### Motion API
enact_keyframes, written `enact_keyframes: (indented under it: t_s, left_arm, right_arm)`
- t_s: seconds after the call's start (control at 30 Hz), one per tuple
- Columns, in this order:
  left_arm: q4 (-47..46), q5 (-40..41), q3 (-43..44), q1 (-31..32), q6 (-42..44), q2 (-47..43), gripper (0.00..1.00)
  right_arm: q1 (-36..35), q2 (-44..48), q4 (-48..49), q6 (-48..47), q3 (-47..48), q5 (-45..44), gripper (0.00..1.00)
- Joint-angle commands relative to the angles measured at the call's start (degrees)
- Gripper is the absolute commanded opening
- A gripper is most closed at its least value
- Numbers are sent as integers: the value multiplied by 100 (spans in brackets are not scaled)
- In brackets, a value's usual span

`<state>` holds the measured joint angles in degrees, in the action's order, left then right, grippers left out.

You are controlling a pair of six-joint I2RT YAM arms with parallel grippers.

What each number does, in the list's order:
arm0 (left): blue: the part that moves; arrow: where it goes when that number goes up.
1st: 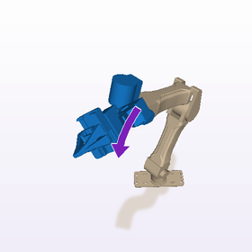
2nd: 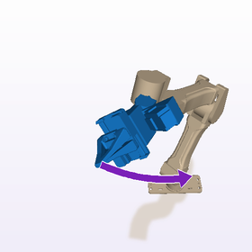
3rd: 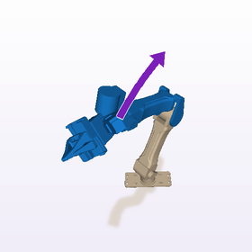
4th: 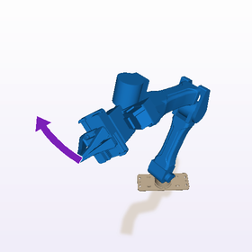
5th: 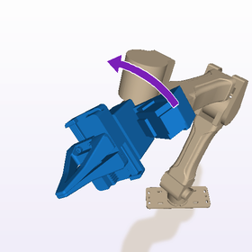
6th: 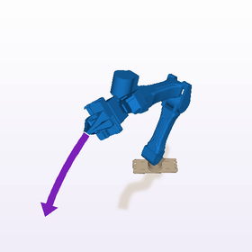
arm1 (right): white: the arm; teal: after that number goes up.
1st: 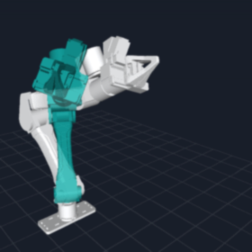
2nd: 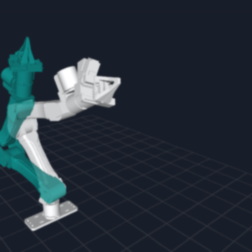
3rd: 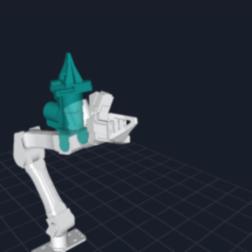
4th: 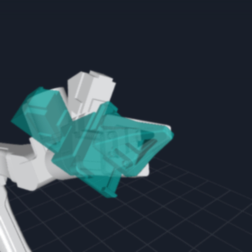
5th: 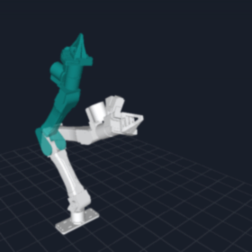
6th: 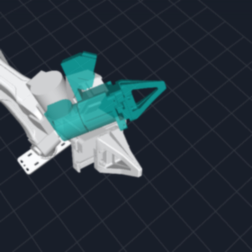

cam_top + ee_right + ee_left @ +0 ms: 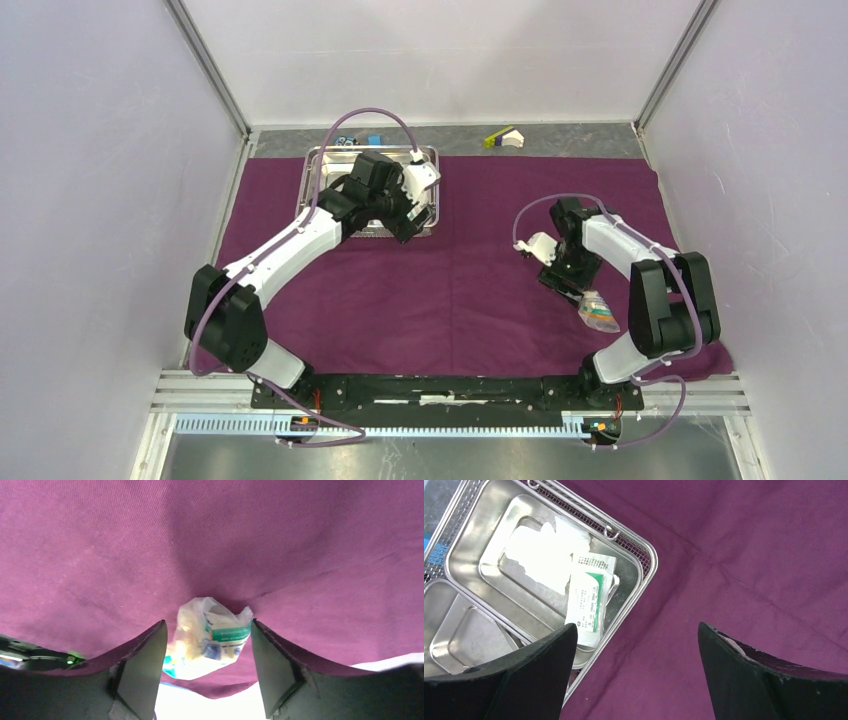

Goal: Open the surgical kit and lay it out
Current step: Place the medical item in the surgical kit.

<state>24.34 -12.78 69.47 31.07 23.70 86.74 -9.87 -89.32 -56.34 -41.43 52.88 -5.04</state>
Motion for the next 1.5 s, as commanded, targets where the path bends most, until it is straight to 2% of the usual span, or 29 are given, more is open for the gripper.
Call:
enact_keyframes:
  t_s: [0.0, 0.03, 0.1, 0.33, 0.87, 1.2, 1.47]
  left_arm:
    - [-89, 169, 75, -65, 139, -220, 96]
    - [-96, 171, 75, -74, 143, -222, 96]
    - [-113, 178, 67, -92, 142, -218, 96]
    - [-148, 238, 62, -122, 149, -190, 96]
    - [-303, 249, -47, -239, 249, -164, 97]
    - [-350, 247, -122, -334, 86, -121, 97]
    - [-334, 218, -98, -343, 89, -82, 97]
  right_arm:
    - [-33, 140, 332, 155, -95, -9, 77]
    - [-33, 168, 352, 161, -138, -48, 82]
    - [-30, 262, 442, 183, -240, -170, 84]
    - [-2, 453, 566, 363, -330, -628, 84]
    - [341, 597, 654, 539, -587, -963, 82]
    - [380, 524, 831, 797, -577, -565, 76]
    - [518, 521, 1069, 936, -302, -344, 83]
